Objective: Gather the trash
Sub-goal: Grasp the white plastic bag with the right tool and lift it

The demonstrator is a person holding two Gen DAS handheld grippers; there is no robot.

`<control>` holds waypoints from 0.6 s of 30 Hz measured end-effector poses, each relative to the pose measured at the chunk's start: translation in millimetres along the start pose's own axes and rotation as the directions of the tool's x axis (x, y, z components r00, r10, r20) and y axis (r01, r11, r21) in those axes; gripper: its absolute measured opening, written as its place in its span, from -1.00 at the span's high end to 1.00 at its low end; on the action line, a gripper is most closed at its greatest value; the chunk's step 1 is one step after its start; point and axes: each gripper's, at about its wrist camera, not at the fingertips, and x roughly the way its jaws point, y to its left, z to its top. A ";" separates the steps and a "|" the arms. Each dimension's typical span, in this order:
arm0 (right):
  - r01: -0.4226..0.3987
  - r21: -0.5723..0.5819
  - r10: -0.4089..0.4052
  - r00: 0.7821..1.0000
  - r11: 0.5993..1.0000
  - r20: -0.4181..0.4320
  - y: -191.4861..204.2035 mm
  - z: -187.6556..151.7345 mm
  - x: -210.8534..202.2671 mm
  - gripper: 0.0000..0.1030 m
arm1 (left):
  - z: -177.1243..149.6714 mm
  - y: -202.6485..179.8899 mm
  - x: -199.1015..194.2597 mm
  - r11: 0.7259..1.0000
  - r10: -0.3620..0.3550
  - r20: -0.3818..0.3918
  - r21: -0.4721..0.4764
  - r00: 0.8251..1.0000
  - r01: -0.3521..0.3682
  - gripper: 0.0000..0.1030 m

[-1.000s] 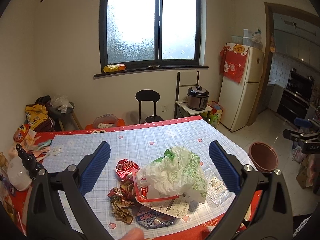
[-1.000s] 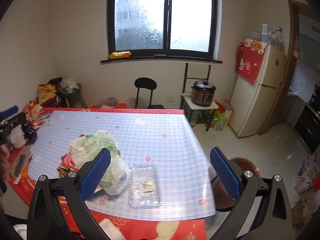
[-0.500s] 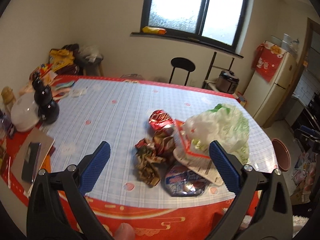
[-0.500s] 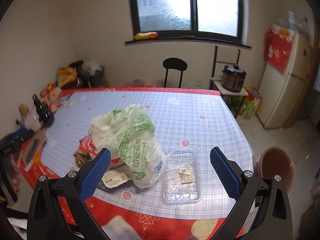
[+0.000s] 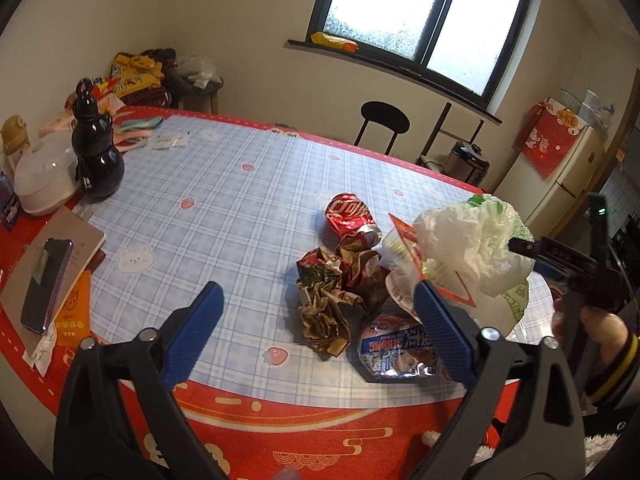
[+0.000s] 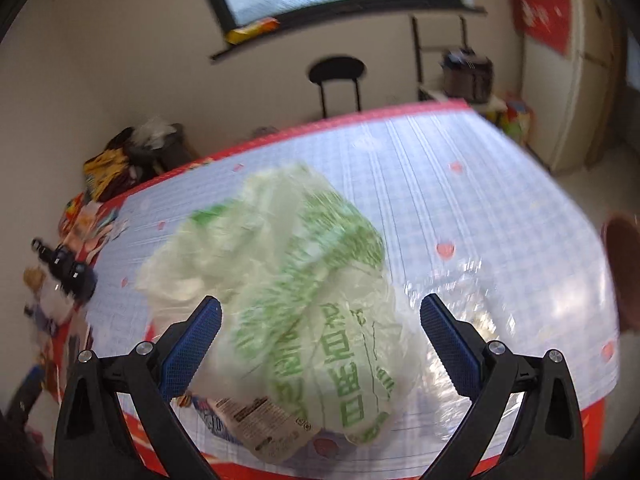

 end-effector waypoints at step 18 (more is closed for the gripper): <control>-0.119 -0.027 0.121 0.990 0.992 0.070 21.7 -34.1 -44.2 0.71 | -7.6 3.9 42.1 0.996 -0.079 -0.113 0.031 0.991 0.083 -0.30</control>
